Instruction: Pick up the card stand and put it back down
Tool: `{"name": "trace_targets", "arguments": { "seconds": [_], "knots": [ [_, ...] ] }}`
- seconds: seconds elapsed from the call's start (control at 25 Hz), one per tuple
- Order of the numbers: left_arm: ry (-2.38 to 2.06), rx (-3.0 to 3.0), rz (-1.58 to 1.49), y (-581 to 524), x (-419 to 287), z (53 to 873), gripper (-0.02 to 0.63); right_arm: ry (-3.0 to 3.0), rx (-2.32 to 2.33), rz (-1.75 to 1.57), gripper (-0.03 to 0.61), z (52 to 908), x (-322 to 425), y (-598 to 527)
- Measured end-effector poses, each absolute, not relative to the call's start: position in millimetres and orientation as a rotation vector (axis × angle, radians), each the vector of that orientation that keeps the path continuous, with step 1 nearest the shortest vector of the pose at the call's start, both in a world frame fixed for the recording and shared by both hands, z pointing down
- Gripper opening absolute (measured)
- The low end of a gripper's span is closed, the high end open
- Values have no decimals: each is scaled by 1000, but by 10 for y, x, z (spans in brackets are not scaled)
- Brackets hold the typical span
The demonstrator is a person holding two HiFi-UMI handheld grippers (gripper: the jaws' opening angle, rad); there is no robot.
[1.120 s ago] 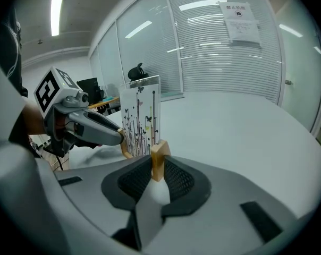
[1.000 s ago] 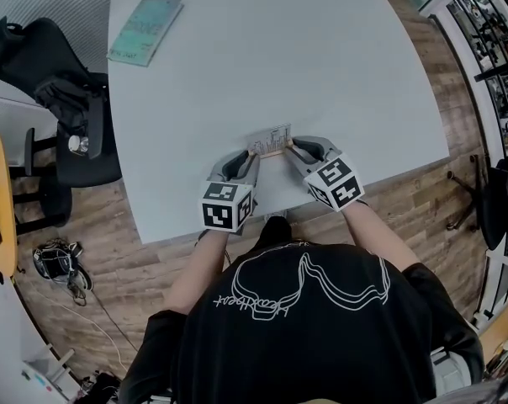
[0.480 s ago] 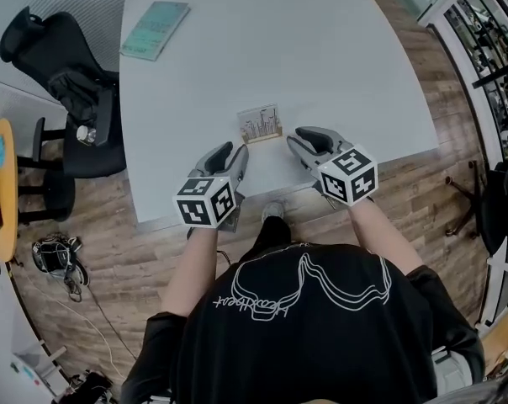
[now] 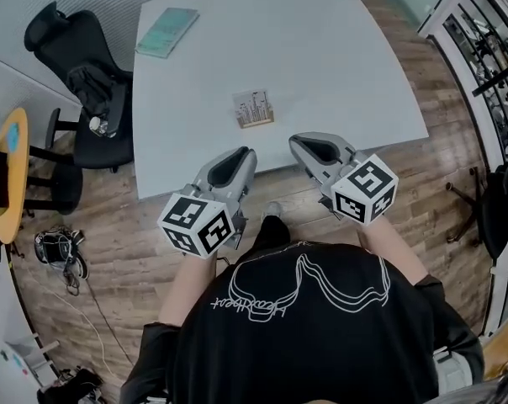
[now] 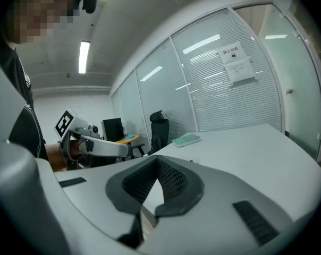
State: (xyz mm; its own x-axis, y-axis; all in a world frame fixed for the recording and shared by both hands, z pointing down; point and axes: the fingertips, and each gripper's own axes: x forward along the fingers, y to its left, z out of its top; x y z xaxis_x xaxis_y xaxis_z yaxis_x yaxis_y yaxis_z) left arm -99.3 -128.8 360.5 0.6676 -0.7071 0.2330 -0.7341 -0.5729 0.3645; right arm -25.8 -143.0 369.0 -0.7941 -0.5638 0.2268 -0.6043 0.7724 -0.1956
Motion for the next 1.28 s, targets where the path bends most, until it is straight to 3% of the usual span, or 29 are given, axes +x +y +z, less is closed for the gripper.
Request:
{"name": "trace_targets", "arguments": {
  "seconds": [0.32,1.28],
  "knots": [
    [-1055,2577,77,-646,-700,3263,18,-2903,792,391,9,3418,-229,-785],
    [-1121,2670,112,-69,-486,2895,17,-2926,784,215,8,3028,-57,-173]
  ]
}}
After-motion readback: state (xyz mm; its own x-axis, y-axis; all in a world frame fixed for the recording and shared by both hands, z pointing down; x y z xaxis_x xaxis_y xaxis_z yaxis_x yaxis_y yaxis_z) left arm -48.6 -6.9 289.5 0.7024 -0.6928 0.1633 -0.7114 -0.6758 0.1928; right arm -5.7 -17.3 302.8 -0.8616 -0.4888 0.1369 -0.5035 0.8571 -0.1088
